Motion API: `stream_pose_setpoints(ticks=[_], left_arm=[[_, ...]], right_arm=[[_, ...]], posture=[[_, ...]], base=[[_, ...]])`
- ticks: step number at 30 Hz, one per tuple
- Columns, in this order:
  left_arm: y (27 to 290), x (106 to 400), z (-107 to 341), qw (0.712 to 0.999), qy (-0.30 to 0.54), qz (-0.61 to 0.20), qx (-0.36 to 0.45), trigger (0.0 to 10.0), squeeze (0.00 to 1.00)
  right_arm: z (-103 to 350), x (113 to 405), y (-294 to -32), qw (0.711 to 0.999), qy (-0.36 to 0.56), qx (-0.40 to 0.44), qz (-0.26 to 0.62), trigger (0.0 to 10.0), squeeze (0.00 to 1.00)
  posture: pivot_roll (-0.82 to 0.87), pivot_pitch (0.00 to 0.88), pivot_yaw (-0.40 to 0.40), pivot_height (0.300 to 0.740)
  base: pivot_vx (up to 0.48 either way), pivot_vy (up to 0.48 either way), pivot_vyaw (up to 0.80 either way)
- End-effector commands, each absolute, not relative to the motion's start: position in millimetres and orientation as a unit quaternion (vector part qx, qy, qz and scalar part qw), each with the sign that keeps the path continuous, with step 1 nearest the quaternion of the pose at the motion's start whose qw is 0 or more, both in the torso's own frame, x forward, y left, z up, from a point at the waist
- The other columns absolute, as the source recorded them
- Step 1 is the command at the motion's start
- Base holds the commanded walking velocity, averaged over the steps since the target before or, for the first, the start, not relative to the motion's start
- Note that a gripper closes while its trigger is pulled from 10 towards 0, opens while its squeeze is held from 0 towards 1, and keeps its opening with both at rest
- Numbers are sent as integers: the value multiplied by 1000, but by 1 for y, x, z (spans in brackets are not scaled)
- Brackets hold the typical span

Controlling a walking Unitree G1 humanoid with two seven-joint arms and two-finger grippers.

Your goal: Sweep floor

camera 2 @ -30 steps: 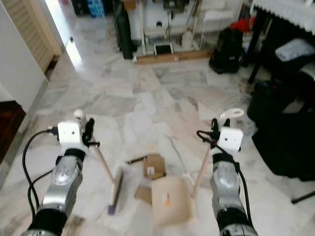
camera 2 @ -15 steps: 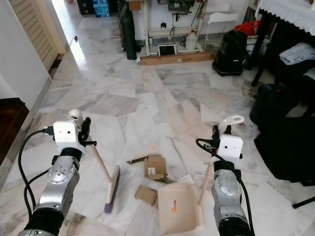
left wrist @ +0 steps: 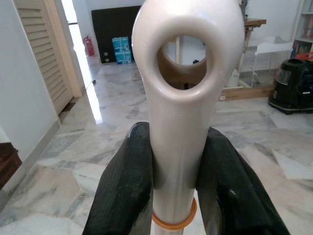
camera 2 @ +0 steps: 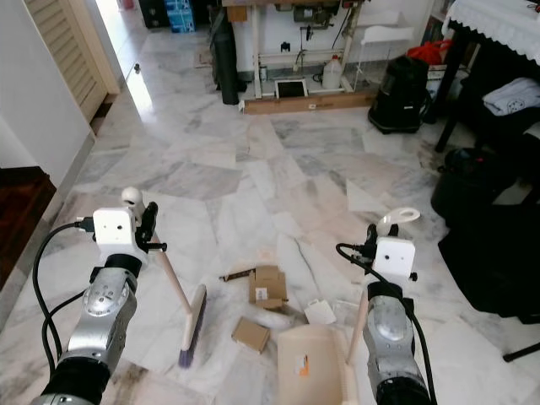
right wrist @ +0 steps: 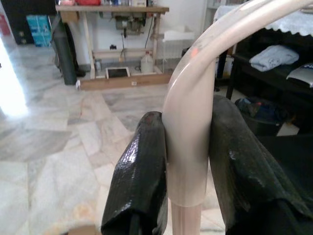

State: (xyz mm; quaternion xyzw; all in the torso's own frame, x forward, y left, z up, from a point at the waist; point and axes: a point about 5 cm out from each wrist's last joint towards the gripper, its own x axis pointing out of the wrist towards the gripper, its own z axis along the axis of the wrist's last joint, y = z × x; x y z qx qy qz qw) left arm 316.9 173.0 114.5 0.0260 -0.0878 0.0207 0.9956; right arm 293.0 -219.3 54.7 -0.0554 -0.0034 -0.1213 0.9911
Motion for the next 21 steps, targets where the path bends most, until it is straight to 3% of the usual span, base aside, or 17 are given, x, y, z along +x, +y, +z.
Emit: stream_pose_setpoints(ticks=[1, 21], left_arm=[[175, 319, 122, 994, -101, 20, 33, 10000, 0], [170, 316, 116, 997, -67, -31, 22, 10000, 0]], right_arm=[[55, 295, -218, 991, -3, -58, -120, 10000, 0], [54, 305, -202, 992, -9, -76, -98, 10000, 0]], posture=[[20, 46, 50, 740], [75, 58, 62, 740]], base=[[0, 0, 0], [0, 0, 0]])
